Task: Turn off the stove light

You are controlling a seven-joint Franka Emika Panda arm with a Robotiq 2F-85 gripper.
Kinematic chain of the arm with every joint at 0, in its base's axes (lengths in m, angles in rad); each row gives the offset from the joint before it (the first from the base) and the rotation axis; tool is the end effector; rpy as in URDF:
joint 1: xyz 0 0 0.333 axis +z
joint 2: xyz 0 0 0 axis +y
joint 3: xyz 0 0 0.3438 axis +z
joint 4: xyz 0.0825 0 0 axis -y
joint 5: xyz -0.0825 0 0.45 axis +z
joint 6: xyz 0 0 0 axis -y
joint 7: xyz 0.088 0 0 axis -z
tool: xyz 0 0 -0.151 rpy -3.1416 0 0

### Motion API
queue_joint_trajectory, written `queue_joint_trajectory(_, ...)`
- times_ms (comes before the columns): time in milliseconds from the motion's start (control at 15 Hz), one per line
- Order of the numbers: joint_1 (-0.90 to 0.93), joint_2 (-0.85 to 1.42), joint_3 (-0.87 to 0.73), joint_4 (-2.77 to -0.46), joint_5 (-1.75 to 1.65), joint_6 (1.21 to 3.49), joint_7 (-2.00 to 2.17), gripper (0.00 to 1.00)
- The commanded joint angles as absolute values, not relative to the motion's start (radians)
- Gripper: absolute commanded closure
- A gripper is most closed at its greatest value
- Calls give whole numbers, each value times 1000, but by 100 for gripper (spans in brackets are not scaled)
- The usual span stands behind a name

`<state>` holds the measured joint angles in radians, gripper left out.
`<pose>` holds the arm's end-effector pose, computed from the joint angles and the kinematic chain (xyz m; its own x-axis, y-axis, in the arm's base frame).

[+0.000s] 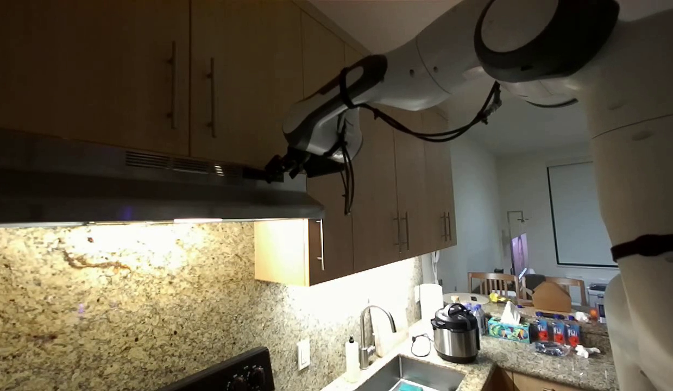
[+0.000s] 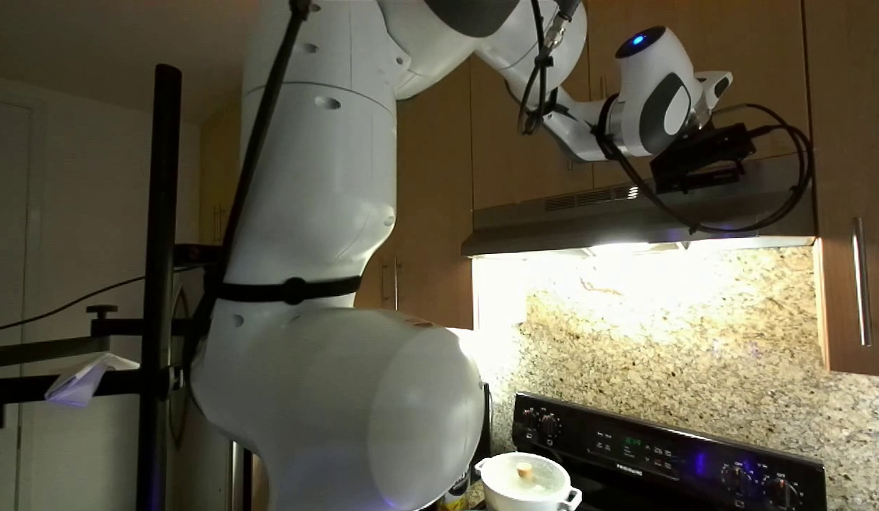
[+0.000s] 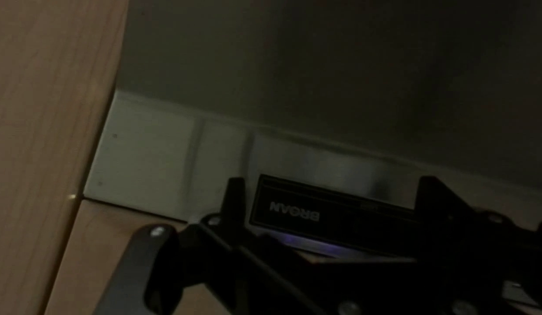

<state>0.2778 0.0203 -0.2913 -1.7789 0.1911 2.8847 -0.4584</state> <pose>0.7204 -0.0167 0.6608 0.4367 0.2689 0.8585 0.1530 -0.9626 0.2237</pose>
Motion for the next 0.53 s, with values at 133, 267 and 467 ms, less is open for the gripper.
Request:
queue_joint_trajectory(133, 271, 103, -313, -1669, 175, 2894, -415, 0)
queue_joint_trajectory(267, 272, 115, -323, -1644, 180, 2897, -406, 0)
queue_joint_trajectory(467, 270, 117, -329, -1638, 184, 2889, -403, 0)
